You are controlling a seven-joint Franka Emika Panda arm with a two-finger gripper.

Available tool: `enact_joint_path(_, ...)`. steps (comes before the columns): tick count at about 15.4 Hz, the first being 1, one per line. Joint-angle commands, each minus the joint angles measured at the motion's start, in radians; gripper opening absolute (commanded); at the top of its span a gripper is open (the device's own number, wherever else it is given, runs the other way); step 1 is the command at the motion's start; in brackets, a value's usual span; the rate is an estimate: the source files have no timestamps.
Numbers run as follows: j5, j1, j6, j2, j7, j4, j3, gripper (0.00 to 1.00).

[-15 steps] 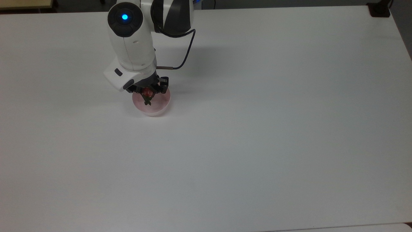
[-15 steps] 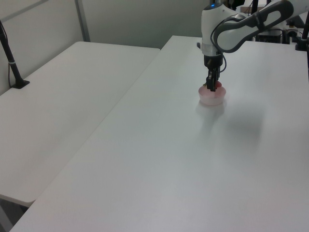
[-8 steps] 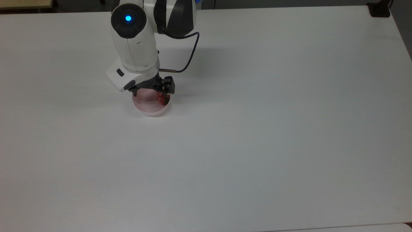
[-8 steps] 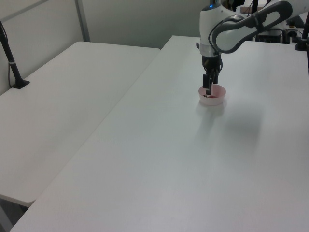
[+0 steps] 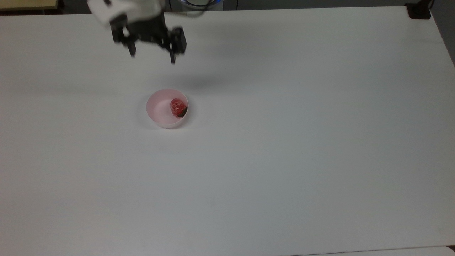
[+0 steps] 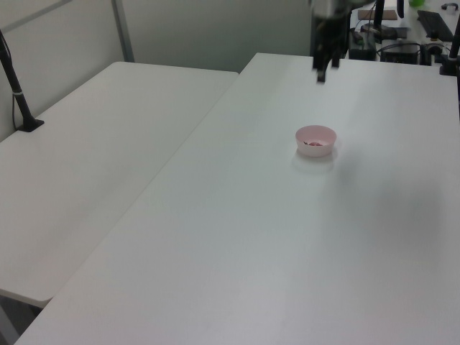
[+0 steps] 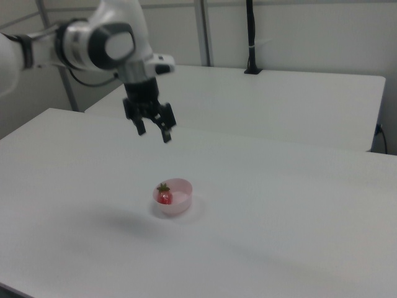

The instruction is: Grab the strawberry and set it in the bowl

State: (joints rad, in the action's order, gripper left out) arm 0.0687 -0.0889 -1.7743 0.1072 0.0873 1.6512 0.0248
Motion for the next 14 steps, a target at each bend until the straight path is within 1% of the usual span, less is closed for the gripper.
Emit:
enact_joint_path(1,-0.004,0.018,0.142,-0.13,0.04,0.006,-0.028,1.0)
enact_joint_path(2,-0.019,0.034,0.171,-0.147,0.054,0.001,-0.039,1.0)
enact_joint_path(3,-0.039,0.063,0.179,-0.168,0.061,0.004,-0.061,1.0)
enact_joint_path(4,-0.043,0.099,0.177,-0.179,0.057,0.012,-0.094,1.0)
enact_joint_path(6,-0.044,0.094,0.159,-0.173,0.039,0.016,-0.094,1.0)
enact_joint_path(8,-0.043,0.077,0.104,-0.17,-0.038,0.015,-0.095,1.0)
enact_joint_path(10,-0.043,0.061,0.101,-0.159,-0.087,0.006,-0.095,1.0)
enact_joint_path(14,-0.046,0.055,0.098,-0.152,-0.073,-0.008,-0.094,1.0)
